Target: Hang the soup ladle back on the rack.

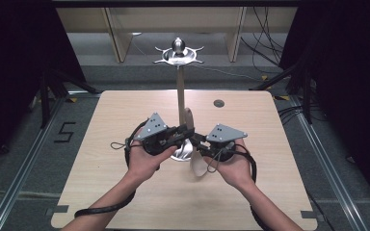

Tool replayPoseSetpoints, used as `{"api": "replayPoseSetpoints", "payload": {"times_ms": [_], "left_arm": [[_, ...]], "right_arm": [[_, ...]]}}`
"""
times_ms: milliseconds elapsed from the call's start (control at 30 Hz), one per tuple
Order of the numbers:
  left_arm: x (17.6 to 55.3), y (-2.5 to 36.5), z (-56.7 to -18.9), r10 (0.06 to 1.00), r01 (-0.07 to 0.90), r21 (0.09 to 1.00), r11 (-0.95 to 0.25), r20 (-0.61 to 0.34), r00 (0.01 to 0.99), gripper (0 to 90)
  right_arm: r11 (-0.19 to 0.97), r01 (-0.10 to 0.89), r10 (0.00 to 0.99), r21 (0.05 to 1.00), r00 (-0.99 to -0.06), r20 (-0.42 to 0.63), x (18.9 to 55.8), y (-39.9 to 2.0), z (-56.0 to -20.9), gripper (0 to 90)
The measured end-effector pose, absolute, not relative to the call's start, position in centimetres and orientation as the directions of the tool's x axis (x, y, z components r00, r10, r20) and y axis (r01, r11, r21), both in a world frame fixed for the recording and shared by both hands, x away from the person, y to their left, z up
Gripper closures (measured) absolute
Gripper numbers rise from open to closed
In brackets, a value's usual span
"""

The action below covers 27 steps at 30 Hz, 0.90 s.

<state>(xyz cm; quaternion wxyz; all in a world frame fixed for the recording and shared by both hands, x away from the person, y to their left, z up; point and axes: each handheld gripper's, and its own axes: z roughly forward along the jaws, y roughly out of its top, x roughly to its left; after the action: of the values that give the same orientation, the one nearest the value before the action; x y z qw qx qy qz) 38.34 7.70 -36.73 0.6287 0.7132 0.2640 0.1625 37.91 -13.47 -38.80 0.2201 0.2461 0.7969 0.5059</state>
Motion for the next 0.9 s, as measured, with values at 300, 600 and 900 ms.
{"api": "replayPoseSetpoints", "payload": {"times_ms": [300, 600, 900], "left_arm": [[38.9, 8.1, -34.3, 0.546, 0.148, 0.985, -0.093, -0.074, 0.835, 75.0], [40.1, 9.6, -32.5, 0.479, 0.122, 0.983, -0.139, -0.041, 0.877, 75.1], [40.7, 10.6, -31.5, 0.405, 0.085, 0.982, -0.169, -0.010, 0.914, 75.0]], "right_arm": [[0.395, 0.137, 0.617, 0.908, -0.772, -0.153, 37.1, -13.9, -38.3, 52.7], [0.386, 0.136, 0.627, 0.912, -0.764, -0.152, 34.9, -17.0, -38.8, 44.4], [0.315, 0.245, 0.700, 0.917, -0.712, -0.051, 34.8, -21.1, -40.8, 44.3]]}}
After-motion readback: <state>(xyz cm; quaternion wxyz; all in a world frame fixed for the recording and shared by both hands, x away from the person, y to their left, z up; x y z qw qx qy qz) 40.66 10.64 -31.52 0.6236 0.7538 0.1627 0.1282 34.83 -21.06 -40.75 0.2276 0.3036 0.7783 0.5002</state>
